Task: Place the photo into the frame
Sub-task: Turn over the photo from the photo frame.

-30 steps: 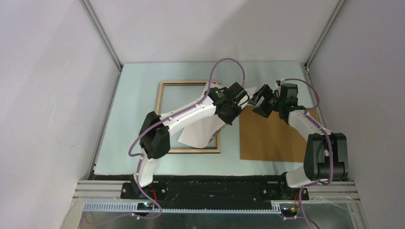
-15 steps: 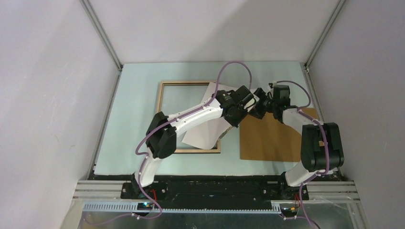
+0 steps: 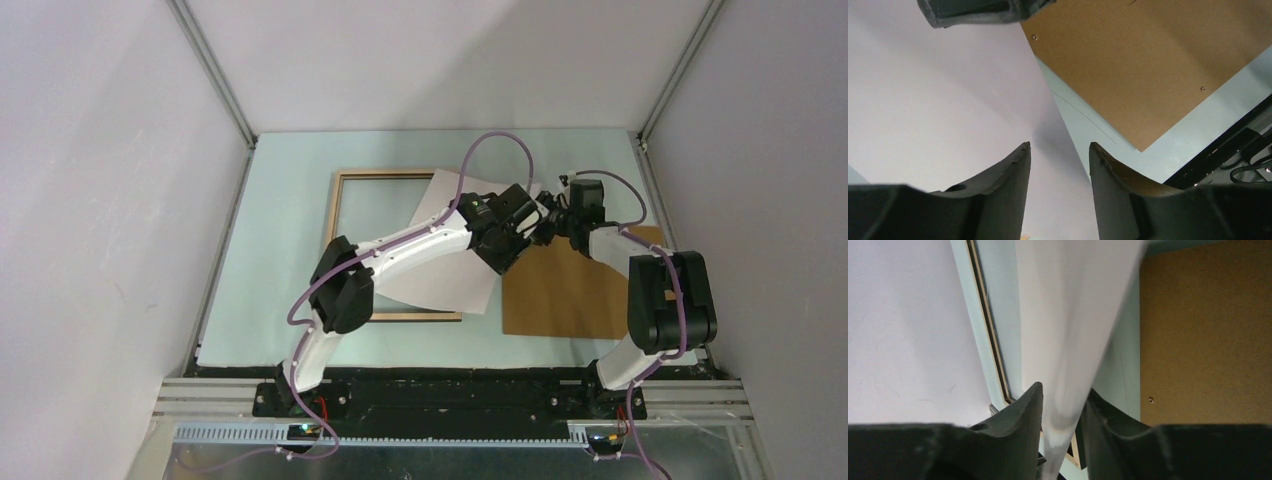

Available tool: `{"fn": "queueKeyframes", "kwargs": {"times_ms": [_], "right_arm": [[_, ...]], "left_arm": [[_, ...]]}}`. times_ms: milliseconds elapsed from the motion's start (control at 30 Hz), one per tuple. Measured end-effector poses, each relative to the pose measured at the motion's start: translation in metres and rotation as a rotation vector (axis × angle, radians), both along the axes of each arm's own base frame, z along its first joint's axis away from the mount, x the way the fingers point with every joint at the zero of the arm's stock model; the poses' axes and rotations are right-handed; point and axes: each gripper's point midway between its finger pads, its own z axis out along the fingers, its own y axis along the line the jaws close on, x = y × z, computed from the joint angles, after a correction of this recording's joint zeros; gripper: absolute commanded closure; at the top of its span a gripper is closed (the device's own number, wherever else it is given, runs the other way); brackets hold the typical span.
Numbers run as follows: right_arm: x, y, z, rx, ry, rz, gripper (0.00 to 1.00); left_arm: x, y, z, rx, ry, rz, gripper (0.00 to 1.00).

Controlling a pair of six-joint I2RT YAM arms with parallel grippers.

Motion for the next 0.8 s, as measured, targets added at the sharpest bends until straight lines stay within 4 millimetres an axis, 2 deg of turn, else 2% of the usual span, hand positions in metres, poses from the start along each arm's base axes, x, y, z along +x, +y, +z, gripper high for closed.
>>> {"fn": "queueKeyframes", "kwargs": {"times_ms": [100, 167, 367, 500, 600, 700, 800], "right_arm": [[0.002, -0.003, 0.001, 0.002, -0.008, -0.006, 0.95], [0.005, -0.005, 0.001, 0.004, -0.015, -0.011, 1.0], [0.008, -0.012, -0.002, 0.002, -0.01, -0.029, 1.0], [0.01, -0.017, -0.002, 0.002, -0.012, -0.04, 1.0], [0.01, -0.018, -0.002, 0.004, -0.013, -0.037, 1.0], [0.008, -0.017, -0.001, 0.009, -0.012, -0.027, 1.0], [0.009, -0.015, -0.002, 0.004, -0.004, -0.011, 1.0]], "left_arm": [[0.0, 0.0, 0.0, -0.002, 0.0, 0.0, 0.4], [0.0, -0.001, 0.001, -0.005, 0.0, -0.001, 0.34], [0.001, -0.001, 0.004, -0.005, -0.01, -0.009, 0.17], [-0.002, 0.009, 0.018, -0.011, -0.033, -0.021, 0.13], [-0.004, 0.024, 0.039, -0.028, -0.06, -0.026, 0.12], [0.002, 0.044, 0.069, -0.07, -0.103, -0.014, 0.12], [0.023, 0.077, 0.1, -0.112, -0.157, 0.05, 0.12]]}}
